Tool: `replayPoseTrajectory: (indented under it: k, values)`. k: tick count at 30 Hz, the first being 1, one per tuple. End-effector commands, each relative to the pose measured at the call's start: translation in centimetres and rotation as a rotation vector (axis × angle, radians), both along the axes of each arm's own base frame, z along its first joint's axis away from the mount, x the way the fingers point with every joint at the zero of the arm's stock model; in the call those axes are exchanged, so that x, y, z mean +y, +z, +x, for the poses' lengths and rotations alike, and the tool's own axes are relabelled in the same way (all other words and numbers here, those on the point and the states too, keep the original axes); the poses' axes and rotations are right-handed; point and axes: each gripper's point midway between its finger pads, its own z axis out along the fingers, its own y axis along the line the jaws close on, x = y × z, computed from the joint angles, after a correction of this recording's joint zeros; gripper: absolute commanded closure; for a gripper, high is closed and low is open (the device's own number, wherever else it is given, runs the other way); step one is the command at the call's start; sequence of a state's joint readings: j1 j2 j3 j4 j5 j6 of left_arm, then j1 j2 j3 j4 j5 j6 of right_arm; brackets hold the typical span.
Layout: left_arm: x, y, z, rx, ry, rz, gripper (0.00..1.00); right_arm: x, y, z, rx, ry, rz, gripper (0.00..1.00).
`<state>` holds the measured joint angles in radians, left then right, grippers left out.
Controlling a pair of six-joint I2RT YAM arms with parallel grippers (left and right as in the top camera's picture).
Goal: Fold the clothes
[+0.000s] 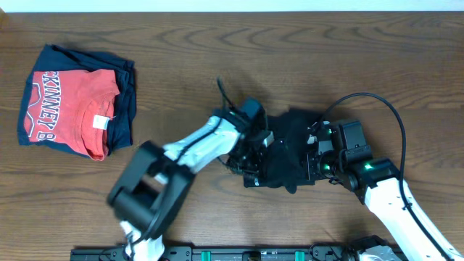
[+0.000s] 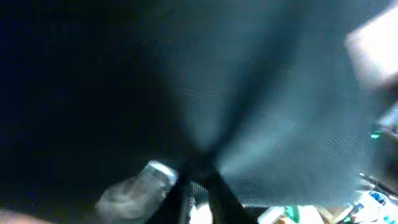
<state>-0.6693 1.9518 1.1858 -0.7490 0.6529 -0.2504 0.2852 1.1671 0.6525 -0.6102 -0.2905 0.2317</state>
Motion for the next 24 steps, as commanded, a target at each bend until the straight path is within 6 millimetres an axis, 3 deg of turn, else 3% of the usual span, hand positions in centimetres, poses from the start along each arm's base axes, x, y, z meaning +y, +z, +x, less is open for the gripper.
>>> replayPoseTrajectory:
  k: [1, 5, 9, 12, 14, 16, 19, 21, 24]
  values:
    - [1.9, -3.8, -0.8, 0.124, 0.126, 0.186, 0.91, 1.1, 0.2, -0.4, 0.013, 0.066, 0.059, 0.87]
    - [2.3, -4.4, -0.9, 0.176, 0.155, 0.185, 0.92, 1.9, -0.6, -1.1, 0.038, 0.152, 0.07, 0.81]
    - [2.6, -3.4, 0.2, 0.156, 0.184, 0.164, 0.92, 2.3, -2.3, -1.9, 0.1, 0.192, 0.051, 0.75]
    - [2.9, -2.7, 0.9, 0.123, 0.193, 0.153, 0.9, 2.4, -3.6, -2.3, 0.148, 0.205, 0.031, 0.52]
    - [3.2, -2.6, 1.3, 0.09, 0.192, 0.171, 0.88, 2.3, -4.5, -2.1, 0.165, 0.199, 0.016, 0.47]
    - [3.4, -2.7, 1.5, 0.076, 0.19, 0.182, 0.87, 2.2, -5.4, -1.7, 0.175, 0.189, 0.002, 0.59]
    - [3.9, -2.9, 1.6, 0.059, 0.186, 0.209, 0.87, 0.4, -7.2, -0.6, 0.2, 0.062, -0.098, 0.95]
    - [4.2, -3.1, 1.7, 0.048, 0.184, 0.229, 0.87, -1.6, -8.0, 0.1, 0.199, -0.042, -0.19, 0.99]
    - [4.8, -3.2, 1.6, 0.043, 0.179, 0.259, 0.86, -3.6, -7.7, 1.2, 0.164, -0.135, -0.256, 0.99]
